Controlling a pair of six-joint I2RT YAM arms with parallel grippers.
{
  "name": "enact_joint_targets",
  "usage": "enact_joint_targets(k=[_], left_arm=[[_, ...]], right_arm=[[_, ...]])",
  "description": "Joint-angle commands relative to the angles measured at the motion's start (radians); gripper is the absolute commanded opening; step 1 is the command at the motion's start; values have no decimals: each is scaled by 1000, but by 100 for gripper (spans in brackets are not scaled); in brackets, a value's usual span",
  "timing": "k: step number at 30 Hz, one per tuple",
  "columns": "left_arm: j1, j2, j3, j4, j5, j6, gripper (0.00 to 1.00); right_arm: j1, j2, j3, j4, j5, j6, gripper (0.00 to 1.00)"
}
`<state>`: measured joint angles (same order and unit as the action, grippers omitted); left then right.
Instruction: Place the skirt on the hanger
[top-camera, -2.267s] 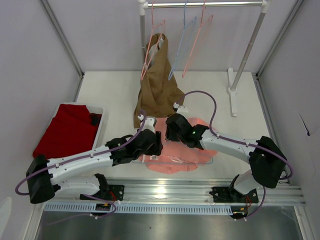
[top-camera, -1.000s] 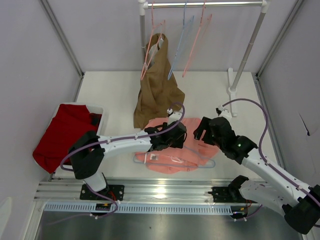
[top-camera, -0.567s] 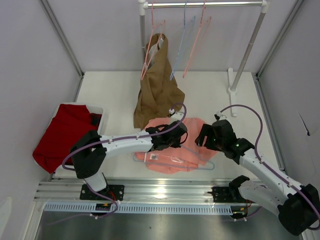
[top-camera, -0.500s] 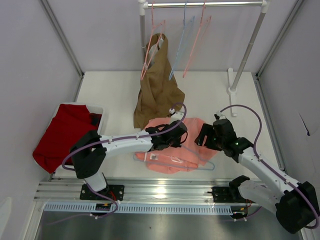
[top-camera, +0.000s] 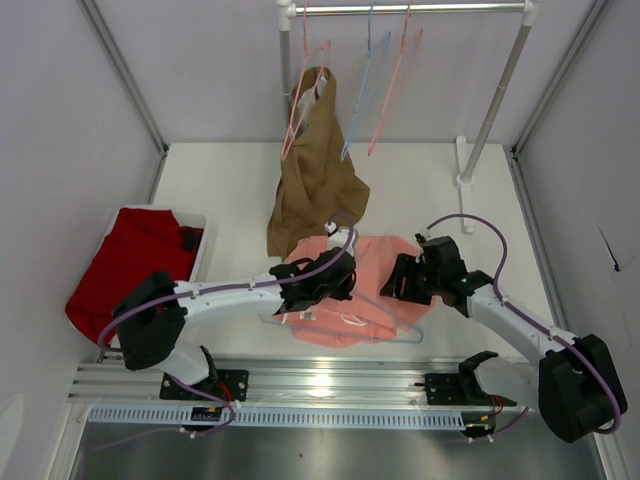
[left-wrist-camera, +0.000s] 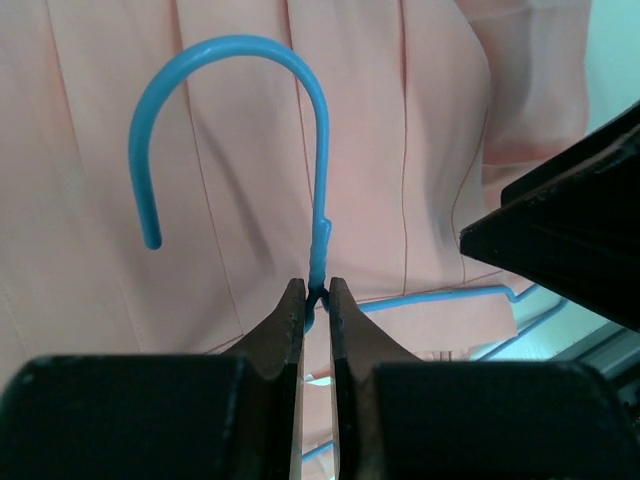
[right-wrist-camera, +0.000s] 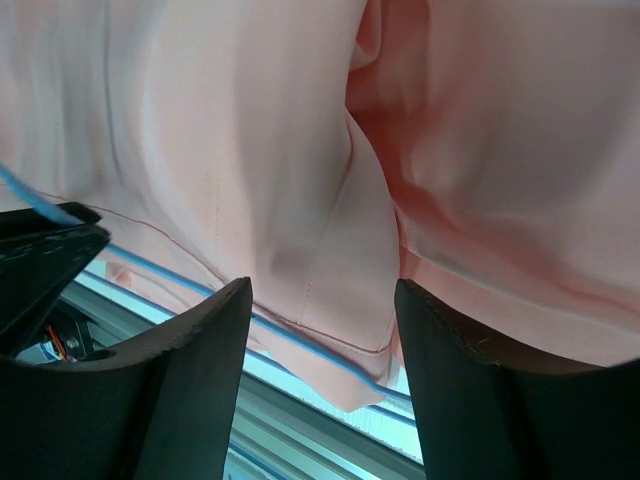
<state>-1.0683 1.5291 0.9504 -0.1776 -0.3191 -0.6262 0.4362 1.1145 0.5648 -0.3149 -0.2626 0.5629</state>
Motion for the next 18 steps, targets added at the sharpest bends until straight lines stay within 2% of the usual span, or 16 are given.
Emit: enact_joint_targets(k=[1,5,8,12,15,18], left_arm=[[5,-75,-38,88,-3,36,0],[5,-107,-70,125,0,36,0],[7,-133,-94,150,-5,34,0],[8,-165,-122,159,-24,34,0],[14,-190,-147,168,-37,30,0],[25,-205,-171,171,-49,16,0]], right_arm=[[-4,14,-14,16,-29,-20,63],[-2,25,-39,33,-29,-17,60],[-4,47,-48,77,-36,-3,52],[-13,87,-40,89,-24,8,20],[-34,79,-26,71,14,12,7],[-60,58,7,21,55,3,0]])
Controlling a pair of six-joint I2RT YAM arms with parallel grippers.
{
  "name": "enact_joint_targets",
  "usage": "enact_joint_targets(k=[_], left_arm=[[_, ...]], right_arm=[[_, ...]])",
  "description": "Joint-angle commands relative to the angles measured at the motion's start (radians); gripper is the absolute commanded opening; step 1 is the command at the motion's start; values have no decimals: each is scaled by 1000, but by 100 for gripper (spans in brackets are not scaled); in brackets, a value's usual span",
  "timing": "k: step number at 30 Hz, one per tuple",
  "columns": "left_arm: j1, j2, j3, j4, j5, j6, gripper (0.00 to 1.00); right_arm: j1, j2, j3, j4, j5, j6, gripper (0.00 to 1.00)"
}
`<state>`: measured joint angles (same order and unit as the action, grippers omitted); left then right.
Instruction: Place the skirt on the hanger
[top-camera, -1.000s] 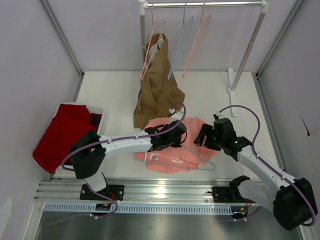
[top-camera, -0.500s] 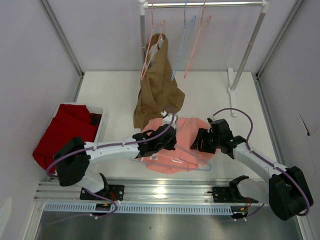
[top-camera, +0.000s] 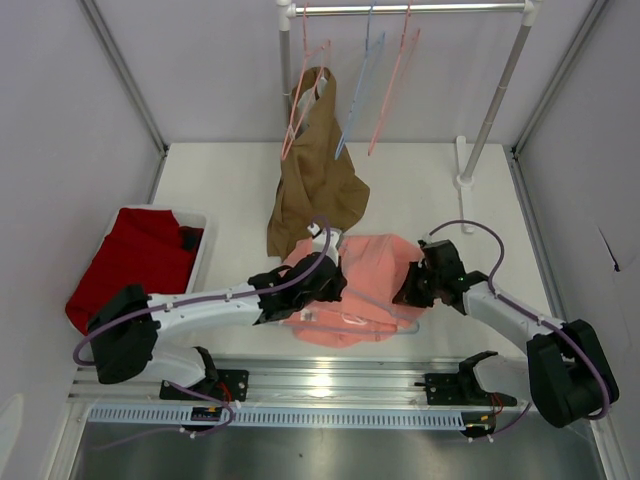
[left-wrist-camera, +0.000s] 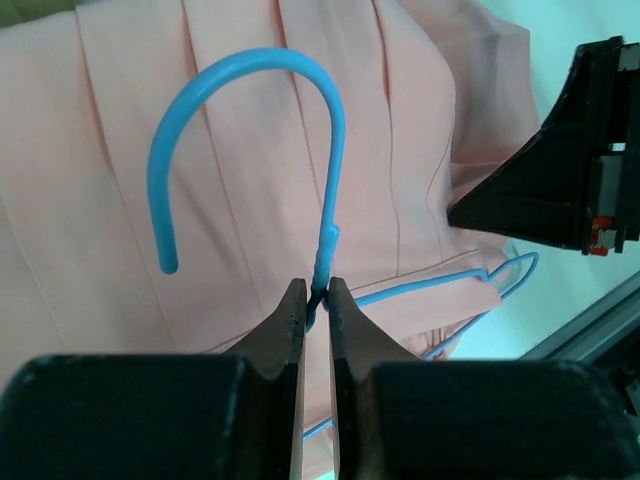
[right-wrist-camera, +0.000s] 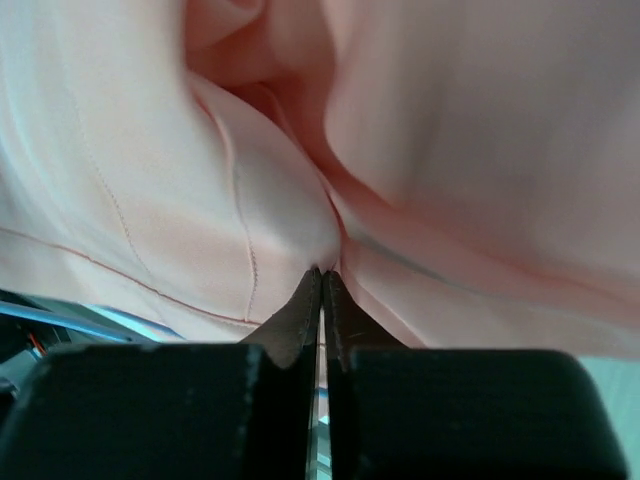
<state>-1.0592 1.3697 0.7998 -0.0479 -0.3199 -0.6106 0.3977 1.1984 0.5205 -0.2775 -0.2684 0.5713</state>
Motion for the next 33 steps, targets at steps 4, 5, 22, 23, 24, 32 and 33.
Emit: enact_joint_targets(k=[4,5,22,23,24,32,33], left_arm=[[36,-81,-68,100,-54,-24,0],[44,-86,-79,120,-54,-32,0],[94,-153,-169,212,-108,-106,0],[96,-155,-174,224,-107,-106,0],[97,-156,-178,236,-108,-107,0],[102,-245,-264,342,-143,-124,0],[102,-253,-269,333,-151,-126,0]], right_arm=[[-51,-36,99,-92,144,-39,0],[-65,-36,107,-113,164,-45,0],[-152,7,122,-117,232,-60,0],[-154,12,122,-112,230,-59,0],[-152,18,121,-111,227,-57,0],[-166,36,101,-83,212,-51,0],[-168,36,98,-80,209,-51,0]])
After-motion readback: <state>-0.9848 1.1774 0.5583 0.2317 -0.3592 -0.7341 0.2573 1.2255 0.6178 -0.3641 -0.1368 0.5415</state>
